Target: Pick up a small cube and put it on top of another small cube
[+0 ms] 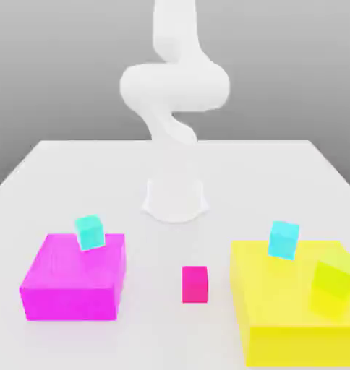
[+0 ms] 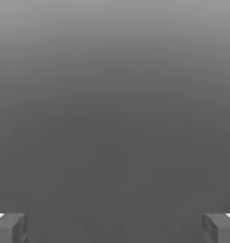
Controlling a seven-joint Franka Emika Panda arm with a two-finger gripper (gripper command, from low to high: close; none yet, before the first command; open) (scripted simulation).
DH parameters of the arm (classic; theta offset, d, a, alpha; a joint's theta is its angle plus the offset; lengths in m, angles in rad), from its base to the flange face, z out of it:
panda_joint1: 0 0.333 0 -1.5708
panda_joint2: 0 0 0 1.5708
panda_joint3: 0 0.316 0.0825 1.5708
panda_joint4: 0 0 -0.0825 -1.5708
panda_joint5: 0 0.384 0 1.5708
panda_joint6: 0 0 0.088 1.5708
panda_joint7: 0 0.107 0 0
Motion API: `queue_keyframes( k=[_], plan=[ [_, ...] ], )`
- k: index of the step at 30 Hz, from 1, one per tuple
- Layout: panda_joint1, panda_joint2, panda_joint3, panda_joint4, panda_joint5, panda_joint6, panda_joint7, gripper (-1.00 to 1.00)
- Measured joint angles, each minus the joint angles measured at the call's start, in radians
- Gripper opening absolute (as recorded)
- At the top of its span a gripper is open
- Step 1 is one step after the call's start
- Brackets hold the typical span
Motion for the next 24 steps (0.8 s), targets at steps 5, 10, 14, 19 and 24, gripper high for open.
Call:
queue_keyframes(
  k=[5, 10, 14, 19, 24],
  plan=[
    [-0.019, 0.094, 0.007, -0.078, 0.082, 0.067, 0.143, 0.0],
    [-0.036, 0.187, 0.035, -0.152, 0.149, 0.13, 0.29, 0.0],
    [-0.048, 0.261, 0.068, -0.212, 0.192, 0.181, 0.416, 0.0],
    [-0.065, 0.352, 0.122, -0.287, 0.234, 0.247, 0.584, 0.0],
    [-0.086, 0.44, 0.185, -0.363, 0.256, 0.315, 0.766, 0.0]
  ],
)
